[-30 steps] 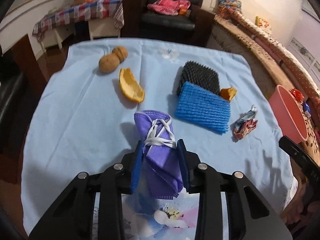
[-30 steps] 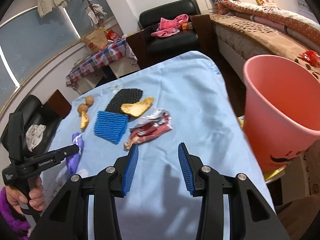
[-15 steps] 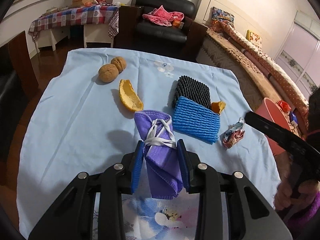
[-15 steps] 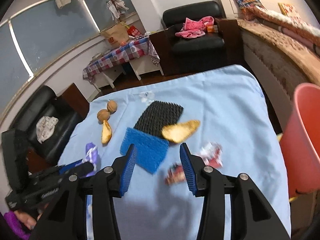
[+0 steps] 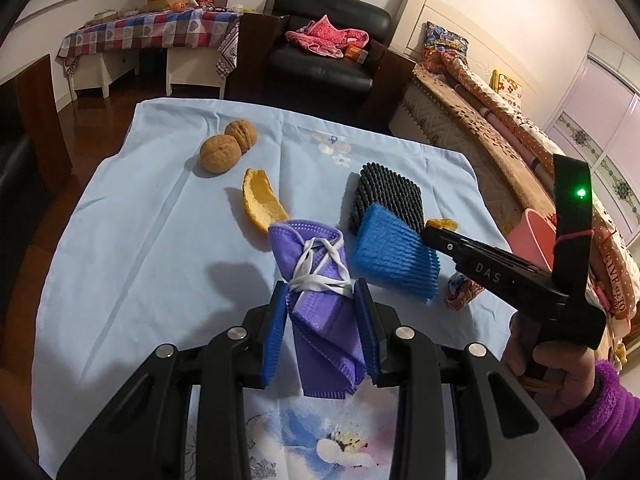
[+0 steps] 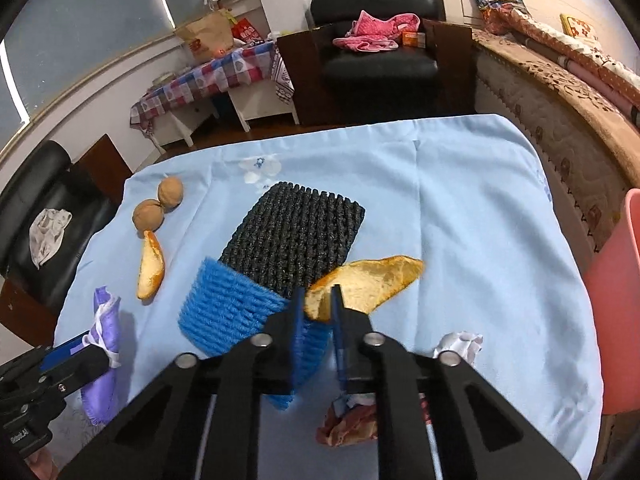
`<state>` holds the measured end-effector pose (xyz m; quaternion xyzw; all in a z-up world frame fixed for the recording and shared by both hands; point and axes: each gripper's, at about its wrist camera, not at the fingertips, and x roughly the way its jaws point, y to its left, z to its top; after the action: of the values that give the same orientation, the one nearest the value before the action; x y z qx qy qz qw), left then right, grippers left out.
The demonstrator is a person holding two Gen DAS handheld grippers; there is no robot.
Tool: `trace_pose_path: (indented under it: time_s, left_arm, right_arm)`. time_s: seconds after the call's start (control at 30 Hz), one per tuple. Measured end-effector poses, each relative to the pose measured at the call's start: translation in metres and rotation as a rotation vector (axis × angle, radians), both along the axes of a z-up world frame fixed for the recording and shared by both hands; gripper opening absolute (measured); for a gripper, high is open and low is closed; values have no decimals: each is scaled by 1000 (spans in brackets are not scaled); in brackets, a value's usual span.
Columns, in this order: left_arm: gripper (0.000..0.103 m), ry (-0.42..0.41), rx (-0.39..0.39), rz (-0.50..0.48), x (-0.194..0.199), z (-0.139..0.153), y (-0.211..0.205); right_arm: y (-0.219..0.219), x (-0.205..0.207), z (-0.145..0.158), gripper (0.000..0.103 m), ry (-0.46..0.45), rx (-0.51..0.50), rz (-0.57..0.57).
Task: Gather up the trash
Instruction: 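Grasp the yellow crisp piece with the right tool while the left tool holds the purple bundle, then carry the purple bundle and yellow crisp in both tools over the pink bucket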
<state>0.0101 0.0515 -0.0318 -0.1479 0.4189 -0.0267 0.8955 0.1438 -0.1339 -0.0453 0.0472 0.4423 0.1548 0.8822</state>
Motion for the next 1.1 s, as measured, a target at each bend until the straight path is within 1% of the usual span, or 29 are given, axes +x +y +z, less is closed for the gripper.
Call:
trace_pose_path:
  time_s: [0.03, 0.1, 0.23, 0.43, 0.6, 0.67, 0.8, 0.83, 1.1]
  left_arm:
    - [33, -1, -1, -2, 0, 0, 0]
    - [33, -5, 0, -5, 1, 1, -2]
    - [33, -23, 2, -17, 2, 7, -8]
    - [33, -55, 9, -51, 2, 18, -22]
    - [33, -86, 12, -91, 7, 31, -40]
    - [33, -94, 15, -109, 10, 35, -48]
    - [33, -103, 19, -147, 17, 42, -67]
    - [33, -107, 21, -157, 18, 44, -71]
    - [33, -150, 39, -248, 35, 62, -121]
  right_arm:
    - [0, -1, 1, 5, -6, 0, 0]
    - [-4, -4, 4, 4, -20, 7, -4]
    - [-17, -13, 14, 4, -34, 65, -12]
    - [-40, -35, 43, 4, -96, 149, -27]
    - [-60, -51, 65, 4, -136, 196, -54]
    - [-74, -60, 76, 4, -164, 205, -80]
    - [-89, -68, 83, 4, -191, 198, -112]
    - [-101, -73, 87, 4, -207, 195, -139]
    - [-150, -84, 96, 4, -247, 224, -238]
